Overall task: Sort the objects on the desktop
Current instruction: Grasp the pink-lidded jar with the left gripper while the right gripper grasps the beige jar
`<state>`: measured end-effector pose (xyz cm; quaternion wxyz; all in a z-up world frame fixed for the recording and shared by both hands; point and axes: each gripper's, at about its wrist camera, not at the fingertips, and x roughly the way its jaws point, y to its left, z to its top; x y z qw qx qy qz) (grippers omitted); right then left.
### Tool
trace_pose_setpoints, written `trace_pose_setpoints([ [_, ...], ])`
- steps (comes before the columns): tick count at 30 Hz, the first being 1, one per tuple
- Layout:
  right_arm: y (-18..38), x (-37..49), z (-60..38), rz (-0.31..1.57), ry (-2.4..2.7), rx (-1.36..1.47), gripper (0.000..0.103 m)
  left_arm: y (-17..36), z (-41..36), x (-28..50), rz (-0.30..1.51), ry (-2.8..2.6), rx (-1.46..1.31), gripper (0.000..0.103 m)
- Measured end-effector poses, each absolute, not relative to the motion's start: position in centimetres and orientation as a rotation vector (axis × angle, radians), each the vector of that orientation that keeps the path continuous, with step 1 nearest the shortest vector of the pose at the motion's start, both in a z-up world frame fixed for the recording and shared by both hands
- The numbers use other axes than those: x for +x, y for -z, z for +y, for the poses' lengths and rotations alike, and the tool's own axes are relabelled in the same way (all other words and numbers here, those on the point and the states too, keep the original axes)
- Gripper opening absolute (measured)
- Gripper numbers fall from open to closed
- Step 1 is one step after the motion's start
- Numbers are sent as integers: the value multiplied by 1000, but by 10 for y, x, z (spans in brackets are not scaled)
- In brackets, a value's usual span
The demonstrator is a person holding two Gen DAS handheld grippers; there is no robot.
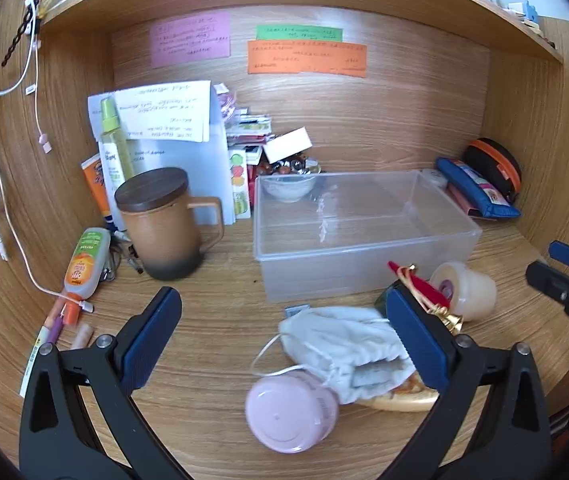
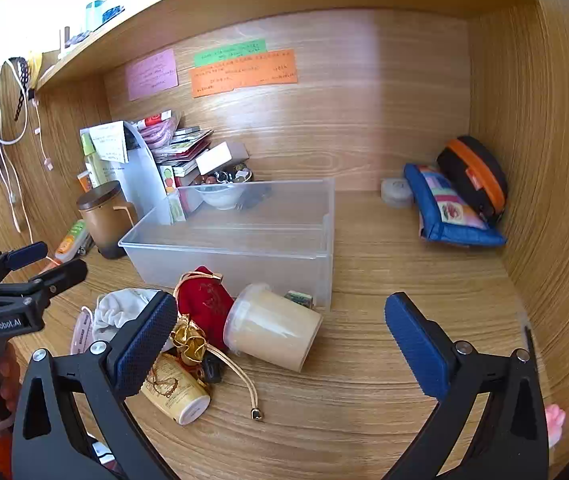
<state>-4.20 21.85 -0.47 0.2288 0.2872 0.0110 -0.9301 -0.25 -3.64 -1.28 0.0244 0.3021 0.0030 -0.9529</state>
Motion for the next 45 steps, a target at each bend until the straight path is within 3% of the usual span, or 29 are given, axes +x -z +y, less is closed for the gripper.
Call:
trace_pose_setpoints([
  [15,43,-60,234,57,2528,969,103,68,-59,13,174,2973,1266,103],
  [23,59,-75,219,89,2455,1038,103,89,-57,12,184,2949,1321,103],
  [30,70,-92,199,11,2401,1108,103,99,-56,5,182,2938,1341,103],
  [32,77,-99,194,-23,2396,1155,103,102,-56,2,186,2933,1358,96],
  [33,79,-101,194,-34,2396,1169,103,104,-56,0,193,2931,1377,84],
  [38,87,-107,196,-117,2403,1198,101,105,-59,-2,203,2940,1382,79],
  [40,86,-107,197,-148,2387,1190,94,105,-60,-4,215,2944,1377,76],
  [42,85,-106,197,-175,2362,1171,78,104,-59,-5,226,2952,1379,66],
  [45,82,-103,195,-176,2364,1144,75,104,-57,-7,201,2946,1370,65],
])
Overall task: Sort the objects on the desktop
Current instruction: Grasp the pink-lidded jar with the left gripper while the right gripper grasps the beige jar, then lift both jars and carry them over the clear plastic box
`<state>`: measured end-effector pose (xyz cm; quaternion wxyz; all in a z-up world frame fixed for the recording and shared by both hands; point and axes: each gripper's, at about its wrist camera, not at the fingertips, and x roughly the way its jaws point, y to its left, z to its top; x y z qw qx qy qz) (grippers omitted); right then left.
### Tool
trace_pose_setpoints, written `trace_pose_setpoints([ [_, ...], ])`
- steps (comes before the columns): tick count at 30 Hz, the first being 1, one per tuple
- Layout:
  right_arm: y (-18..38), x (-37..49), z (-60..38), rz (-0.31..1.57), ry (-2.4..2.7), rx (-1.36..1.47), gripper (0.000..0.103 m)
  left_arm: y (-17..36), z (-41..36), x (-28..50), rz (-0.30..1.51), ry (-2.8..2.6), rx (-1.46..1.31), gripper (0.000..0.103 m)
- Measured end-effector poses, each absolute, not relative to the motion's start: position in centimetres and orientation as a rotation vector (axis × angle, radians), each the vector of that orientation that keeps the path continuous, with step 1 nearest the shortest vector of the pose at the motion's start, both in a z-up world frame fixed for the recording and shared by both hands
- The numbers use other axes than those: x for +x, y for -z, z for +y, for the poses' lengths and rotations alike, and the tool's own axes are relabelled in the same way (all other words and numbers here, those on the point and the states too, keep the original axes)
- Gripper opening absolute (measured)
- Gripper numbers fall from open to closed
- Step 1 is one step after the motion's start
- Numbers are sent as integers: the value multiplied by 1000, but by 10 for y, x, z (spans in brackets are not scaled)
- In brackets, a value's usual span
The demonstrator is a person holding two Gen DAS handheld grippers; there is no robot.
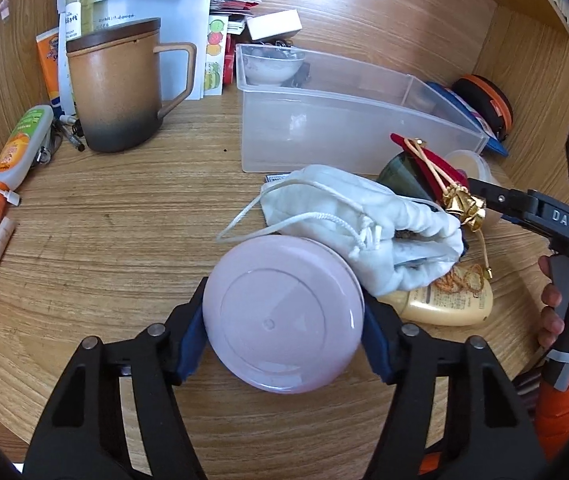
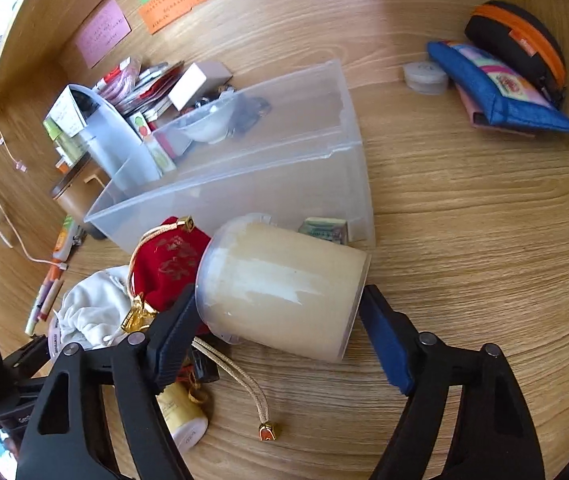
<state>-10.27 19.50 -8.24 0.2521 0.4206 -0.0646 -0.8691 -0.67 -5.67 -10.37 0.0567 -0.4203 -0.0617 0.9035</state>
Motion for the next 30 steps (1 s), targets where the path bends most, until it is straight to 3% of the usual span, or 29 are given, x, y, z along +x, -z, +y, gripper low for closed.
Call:
trace_pose_setpoints([
  [10,72,-92,209,-168,2418,1085,71,87,-67,8,-177,-2800,-1234,65],
  [12,68,-88,214,-170,2432,1063,65,82,-68,11,-171,-2815,-1222,65],
  [30,44,-70,234,-93,2493,992,64,30,-57,2,-102,-2868,-1057,65],
])
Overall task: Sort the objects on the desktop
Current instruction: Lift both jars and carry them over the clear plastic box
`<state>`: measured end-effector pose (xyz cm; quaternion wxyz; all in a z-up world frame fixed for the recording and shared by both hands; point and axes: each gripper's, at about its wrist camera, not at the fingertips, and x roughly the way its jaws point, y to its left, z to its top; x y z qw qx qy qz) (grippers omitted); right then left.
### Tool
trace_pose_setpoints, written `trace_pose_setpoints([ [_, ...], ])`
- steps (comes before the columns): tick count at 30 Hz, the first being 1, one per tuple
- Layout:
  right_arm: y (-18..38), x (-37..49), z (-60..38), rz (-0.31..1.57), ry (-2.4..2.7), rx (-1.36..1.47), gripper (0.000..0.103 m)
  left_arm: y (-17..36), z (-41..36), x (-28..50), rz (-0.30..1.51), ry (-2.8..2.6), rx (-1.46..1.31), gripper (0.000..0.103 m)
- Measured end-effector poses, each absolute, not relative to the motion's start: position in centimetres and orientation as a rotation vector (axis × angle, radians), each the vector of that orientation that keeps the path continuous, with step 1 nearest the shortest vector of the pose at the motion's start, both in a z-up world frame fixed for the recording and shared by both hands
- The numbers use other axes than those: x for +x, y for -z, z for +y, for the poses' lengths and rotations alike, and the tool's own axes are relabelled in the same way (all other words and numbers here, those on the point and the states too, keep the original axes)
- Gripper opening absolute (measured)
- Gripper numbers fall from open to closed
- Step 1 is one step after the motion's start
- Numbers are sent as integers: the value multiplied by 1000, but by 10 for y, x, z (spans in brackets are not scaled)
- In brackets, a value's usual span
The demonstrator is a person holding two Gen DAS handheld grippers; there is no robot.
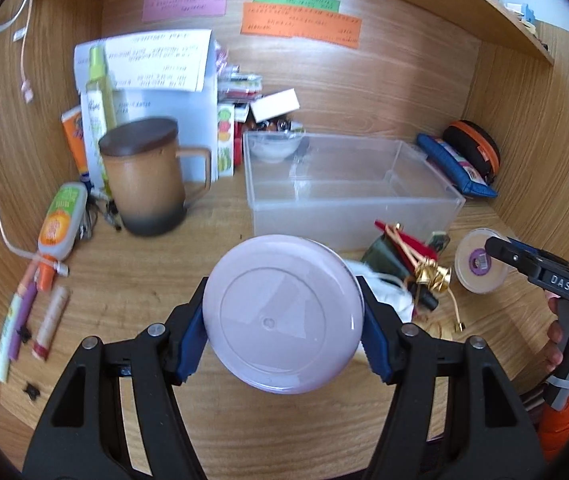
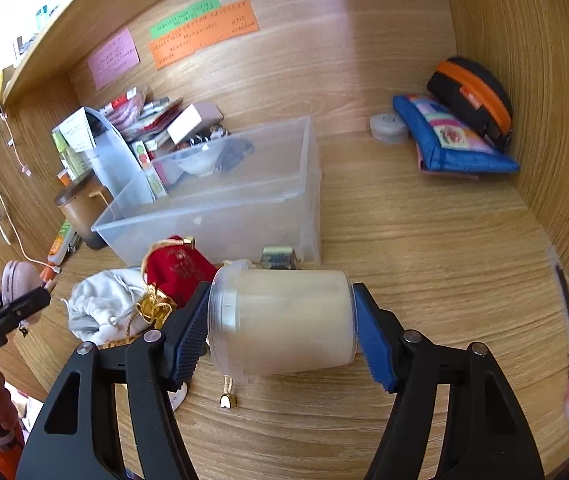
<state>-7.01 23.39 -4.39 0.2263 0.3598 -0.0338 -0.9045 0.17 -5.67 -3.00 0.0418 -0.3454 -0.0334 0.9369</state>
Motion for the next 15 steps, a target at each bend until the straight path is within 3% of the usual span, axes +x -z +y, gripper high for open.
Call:
trace_pose_setpoints([
  [15,-15,-74,223,-5,2500,806,64,-14,-34,-41,61,-2868,-931,65],
])
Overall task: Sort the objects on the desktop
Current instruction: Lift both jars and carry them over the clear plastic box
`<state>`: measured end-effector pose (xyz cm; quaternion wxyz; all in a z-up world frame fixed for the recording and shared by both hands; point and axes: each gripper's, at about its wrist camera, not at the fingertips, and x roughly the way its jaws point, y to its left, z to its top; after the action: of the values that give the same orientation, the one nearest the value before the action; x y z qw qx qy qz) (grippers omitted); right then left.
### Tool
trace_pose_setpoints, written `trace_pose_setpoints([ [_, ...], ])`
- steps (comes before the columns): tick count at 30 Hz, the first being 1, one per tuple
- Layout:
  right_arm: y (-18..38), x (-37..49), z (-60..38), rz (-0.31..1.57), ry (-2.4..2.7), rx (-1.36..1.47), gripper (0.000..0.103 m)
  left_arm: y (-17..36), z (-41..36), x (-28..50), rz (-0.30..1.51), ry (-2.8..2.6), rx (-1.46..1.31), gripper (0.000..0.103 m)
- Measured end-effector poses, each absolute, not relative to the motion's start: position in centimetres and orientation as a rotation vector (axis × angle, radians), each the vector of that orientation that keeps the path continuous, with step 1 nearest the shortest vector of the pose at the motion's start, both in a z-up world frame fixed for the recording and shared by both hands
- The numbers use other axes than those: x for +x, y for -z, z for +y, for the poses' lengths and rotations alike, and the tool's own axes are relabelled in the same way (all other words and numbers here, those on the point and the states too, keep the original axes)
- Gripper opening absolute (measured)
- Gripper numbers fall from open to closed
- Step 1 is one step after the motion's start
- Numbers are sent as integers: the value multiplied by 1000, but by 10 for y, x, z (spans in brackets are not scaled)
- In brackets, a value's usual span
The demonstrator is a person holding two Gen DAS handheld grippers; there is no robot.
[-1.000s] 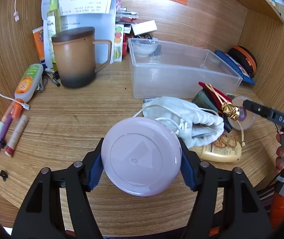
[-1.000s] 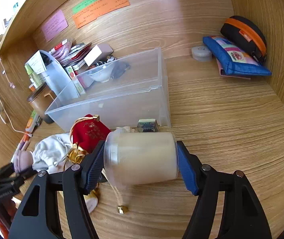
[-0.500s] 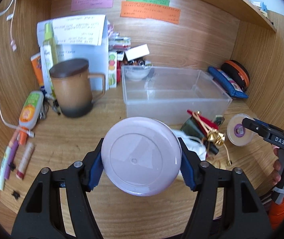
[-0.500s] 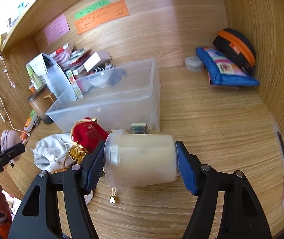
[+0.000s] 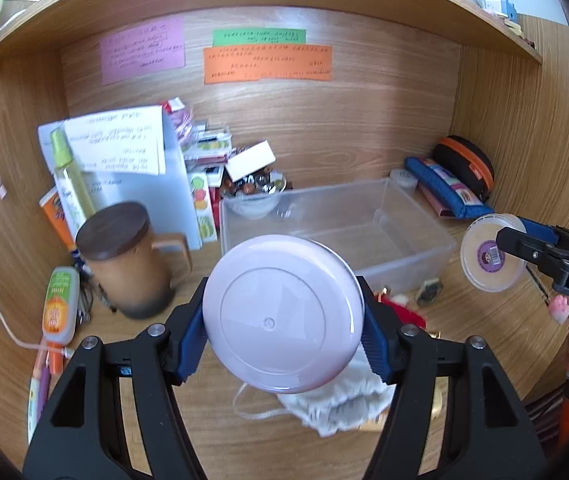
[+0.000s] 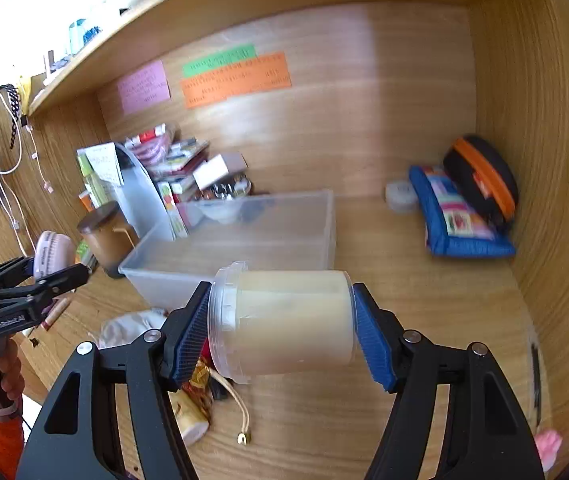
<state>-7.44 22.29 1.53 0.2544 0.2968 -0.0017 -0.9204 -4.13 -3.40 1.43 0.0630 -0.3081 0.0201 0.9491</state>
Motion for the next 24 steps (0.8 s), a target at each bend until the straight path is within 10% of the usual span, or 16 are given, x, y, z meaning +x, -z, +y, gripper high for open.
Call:
trace_pose_setpoints([
  [24,-40,-167,171,95,2404,815,64,-20,-25,-161,116,-2768,-1028,65],
])
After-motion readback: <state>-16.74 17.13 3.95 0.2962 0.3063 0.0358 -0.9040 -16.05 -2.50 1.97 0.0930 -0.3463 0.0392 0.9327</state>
